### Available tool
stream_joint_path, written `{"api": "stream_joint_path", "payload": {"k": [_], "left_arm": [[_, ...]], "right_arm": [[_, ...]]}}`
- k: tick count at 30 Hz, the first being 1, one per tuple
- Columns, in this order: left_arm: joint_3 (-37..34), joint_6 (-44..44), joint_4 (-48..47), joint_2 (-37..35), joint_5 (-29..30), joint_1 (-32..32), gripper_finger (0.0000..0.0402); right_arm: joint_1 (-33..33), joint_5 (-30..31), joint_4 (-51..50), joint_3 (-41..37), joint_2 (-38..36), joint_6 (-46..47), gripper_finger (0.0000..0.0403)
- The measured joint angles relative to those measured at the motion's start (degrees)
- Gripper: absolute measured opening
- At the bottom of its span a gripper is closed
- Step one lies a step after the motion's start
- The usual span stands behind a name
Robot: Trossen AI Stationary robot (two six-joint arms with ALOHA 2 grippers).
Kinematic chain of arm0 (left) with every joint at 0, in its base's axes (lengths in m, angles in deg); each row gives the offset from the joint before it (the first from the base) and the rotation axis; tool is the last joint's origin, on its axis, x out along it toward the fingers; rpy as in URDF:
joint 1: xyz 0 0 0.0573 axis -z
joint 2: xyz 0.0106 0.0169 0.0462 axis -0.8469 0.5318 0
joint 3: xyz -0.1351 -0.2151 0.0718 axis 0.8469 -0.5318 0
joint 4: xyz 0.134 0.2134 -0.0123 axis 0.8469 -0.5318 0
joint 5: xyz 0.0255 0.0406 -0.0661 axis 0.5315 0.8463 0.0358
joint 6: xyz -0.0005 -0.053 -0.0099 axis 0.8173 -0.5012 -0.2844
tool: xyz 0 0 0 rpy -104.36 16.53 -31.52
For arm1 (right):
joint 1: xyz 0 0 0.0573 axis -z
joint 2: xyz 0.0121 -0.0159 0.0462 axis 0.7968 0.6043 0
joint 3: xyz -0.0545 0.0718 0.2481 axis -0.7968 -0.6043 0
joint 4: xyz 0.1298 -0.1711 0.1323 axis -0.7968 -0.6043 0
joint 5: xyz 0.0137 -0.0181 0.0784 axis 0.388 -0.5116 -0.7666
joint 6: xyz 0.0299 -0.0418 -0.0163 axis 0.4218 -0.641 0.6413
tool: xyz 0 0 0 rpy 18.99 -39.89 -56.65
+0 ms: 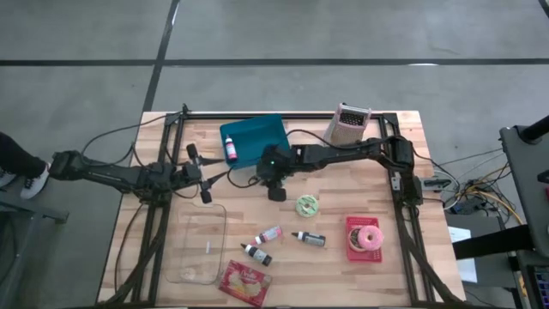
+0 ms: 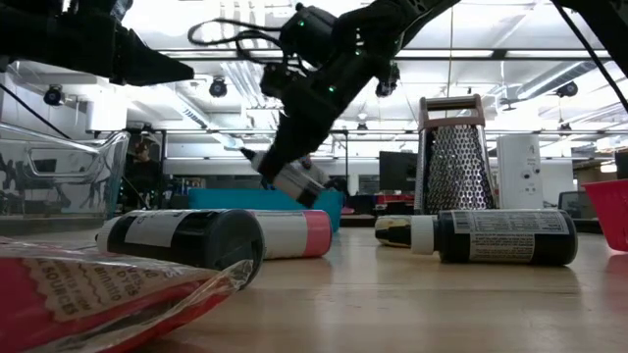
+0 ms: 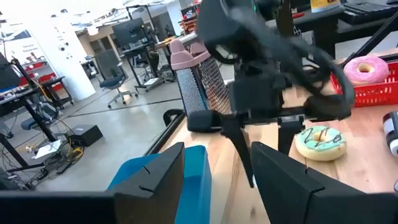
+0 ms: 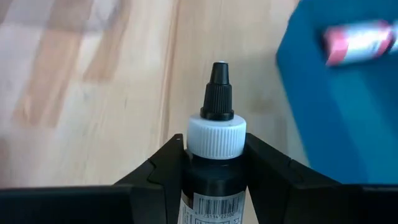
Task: Pick & Place Food Item
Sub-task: Put the top black food coloring bottle into the blue bin
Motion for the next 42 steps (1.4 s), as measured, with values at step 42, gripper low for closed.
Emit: {"api": "stream_joint_path", "payload": {"k": [42], "left_arm": [[-0.16,-0.91,-2.0,-2.09,-0.48,-0.02,0.0188]], "right_arm": [[16.13,9.14,59.3,-29.45,-5.22,14.68,0.0125]]}}
